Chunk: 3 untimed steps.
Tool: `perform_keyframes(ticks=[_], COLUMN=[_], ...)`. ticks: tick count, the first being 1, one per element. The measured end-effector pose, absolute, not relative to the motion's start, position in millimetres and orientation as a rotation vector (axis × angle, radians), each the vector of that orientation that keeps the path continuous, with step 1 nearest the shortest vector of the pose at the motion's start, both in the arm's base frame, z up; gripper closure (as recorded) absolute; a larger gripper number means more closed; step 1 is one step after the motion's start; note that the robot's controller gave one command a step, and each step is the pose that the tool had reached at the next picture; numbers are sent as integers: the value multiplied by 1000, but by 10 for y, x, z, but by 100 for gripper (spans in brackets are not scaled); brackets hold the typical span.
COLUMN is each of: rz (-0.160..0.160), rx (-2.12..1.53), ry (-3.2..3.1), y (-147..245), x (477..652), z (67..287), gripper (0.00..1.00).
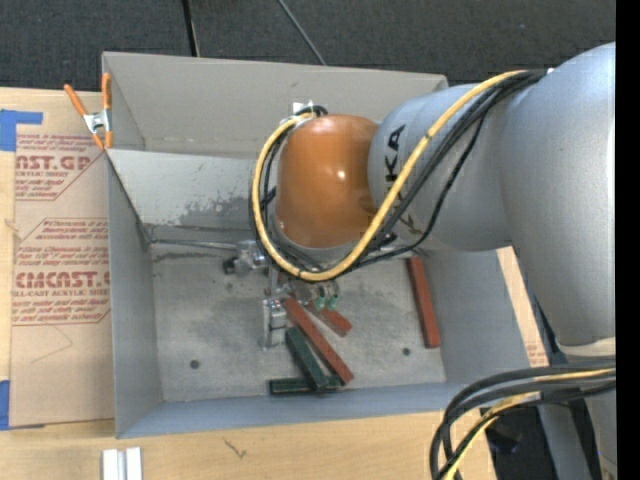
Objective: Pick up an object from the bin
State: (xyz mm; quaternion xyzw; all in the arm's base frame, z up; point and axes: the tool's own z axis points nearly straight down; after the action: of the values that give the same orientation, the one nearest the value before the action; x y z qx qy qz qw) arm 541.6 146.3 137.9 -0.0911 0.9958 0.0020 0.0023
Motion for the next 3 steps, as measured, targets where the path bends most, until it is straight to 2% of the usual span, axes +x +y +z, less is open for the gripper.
perform_keyframes(ticks=[1,2,3], rz=[0,-1,2], rx=[-673,-714,-1028], ry=[3068,3054,2959], y=[982,897,762], x=[5284,5373,5190], z=[1279,910,757], gripper=[0,0,0])
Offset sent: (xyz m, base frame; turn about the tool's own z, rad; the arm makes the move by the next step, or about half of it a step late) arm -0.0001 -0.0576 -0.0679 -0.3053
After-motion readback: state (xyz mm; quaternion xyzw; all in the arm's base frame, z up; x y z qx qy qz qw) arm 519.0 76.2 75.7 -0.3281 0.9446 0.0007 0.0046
